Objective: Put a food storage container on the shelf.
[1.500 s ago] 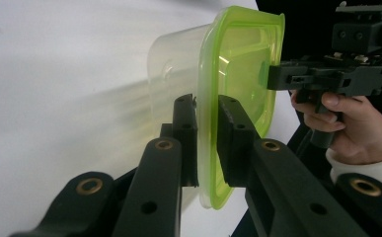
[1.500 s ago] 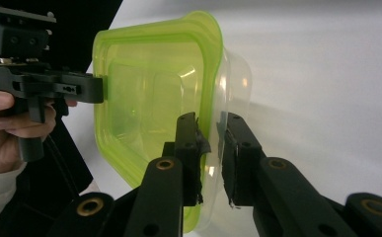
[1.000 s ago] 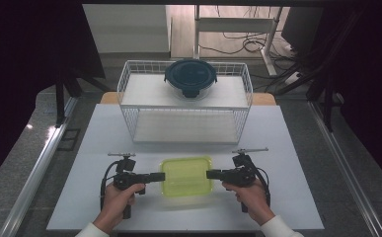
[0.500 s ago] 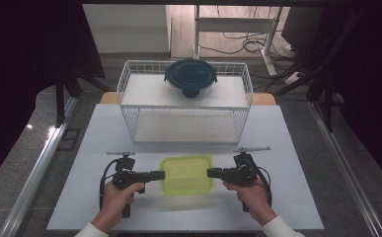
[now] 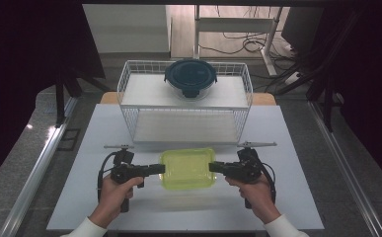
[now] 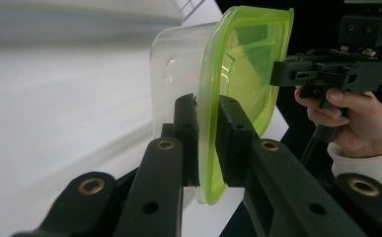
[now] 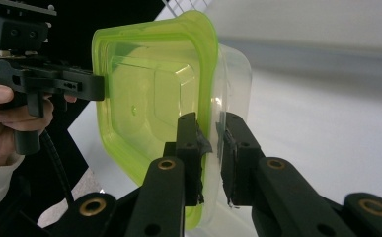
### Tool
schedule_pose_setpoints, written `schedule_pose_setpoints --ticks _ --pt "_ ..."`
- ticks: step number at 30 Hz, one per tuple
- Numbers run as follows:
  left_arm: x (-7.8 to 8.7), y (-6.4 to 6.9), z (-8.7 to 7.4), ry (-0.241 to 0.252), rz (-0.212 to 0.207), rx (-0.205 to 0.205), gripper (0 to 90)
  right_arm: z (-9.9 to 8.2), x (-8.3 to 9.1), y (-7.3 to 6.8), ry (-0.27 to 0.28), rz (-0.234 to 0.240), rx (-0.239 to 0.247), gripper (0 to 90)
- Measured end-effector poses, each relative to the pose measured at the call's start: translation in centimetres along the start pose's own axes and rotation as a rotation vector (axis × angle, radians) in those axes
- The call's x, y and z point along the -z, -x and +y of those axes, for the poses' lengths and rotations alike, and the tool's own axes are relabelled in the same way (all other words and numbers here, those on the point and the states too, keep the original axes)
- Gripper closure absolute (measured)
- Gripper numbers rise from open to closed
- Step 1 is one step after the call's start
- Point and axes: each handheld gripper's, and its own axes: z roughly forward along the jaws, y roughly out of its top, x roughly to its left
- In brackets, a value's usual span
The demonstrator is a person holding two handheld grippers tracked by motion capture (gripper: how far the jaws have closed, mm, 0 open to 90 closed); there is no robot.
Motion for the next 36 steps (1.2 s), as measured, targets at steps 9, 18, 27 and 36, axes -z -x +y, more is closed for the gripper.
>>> schedule_pose_setpoints --ticks 9,18,27,36 --pt "1.3 1.6 1.7 0.030 0.007 -0.049 80.8 1.7 1.0 -1.2 0.041 0.002 0.038 78.7" --pt "2.3 2.6 3.6 0.055 0.001 -0.074 80.8 3.8 1.9 -2.3 0.070 0.002 0.064 78.6" --pt "3.0 3.3 5.0 0.067 -0.003 -0.088 80.8 5.3 2.4 -2.9 0.084 0.002 0.076 78.7" --pt "3.6 4.1 6.6 0.086 -0.004 -0.106 80.8 6.9 3.1 -3.6 0.100 -0.004 0.095 78.7"
